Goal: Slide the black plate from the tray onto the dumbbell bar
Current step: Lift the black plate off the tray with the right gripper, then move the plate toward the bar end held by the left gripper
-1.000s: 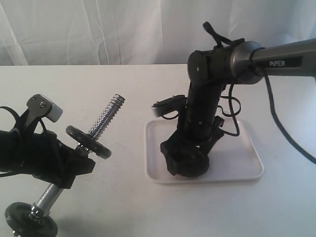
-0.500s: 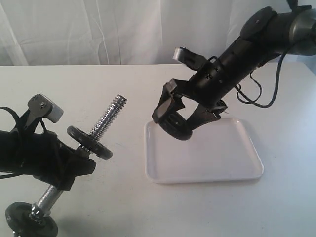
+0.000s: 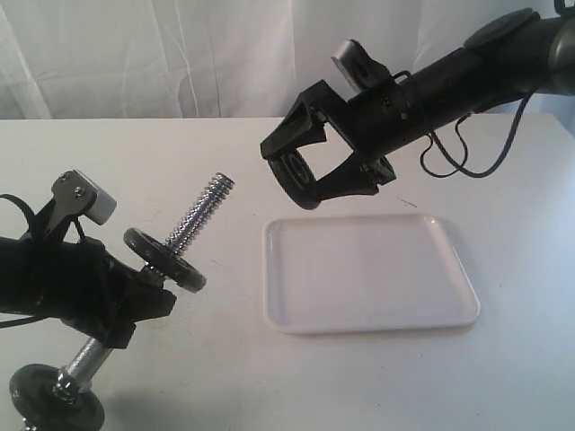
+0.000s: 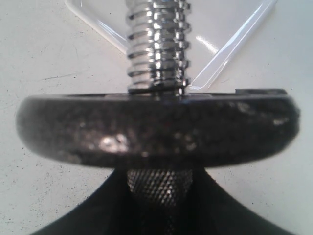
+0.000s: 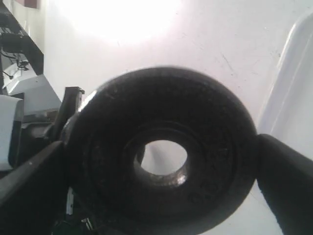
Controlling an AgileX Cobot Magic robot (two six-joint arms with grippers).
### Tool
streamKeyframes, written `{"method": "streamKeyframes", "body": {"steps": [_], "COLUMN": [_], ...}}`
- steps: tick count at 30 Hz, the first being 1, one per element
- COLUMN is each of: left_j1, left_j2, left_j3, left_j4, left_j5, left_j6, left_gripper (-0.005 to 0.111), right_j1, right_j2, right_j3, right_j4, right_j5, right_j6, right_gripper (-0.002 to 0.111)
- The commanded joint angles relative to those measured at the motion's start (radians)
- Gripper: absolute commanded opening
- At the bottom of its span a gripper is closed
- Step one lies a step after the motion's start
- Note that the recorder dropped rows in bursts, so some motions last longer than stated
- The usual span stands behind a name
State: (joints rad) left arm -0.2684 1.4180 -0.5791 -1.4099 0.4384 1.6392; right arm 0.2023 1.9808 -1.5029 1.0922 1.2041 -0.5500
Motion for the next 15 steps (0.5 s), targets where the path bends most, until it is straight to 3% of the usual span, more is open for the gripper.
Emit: {"method": "streamKeyframes", "body": {"steps": [1,15], "left_j1": [-0.003,-0.003], "left_j2": [-0.046,-0.046], "left_j3": [-0.023,-0.023], "left_j4": [-0.107,-0.107], "left_j5": [0.12,0.158], "left_j6": [0.024,0.06], "left_gripper": [0.0,0.0], "right_j1": [-0.004,0.022], "right_j2": [-0.062,-0.153], "right_j3": [-0.01,0.052], "right_j4": [0.084,0.082], "right_j5": [0.017,0.017], "right_j6": [0.02,0.084], "right_gripper": [0.0,0.0]}}
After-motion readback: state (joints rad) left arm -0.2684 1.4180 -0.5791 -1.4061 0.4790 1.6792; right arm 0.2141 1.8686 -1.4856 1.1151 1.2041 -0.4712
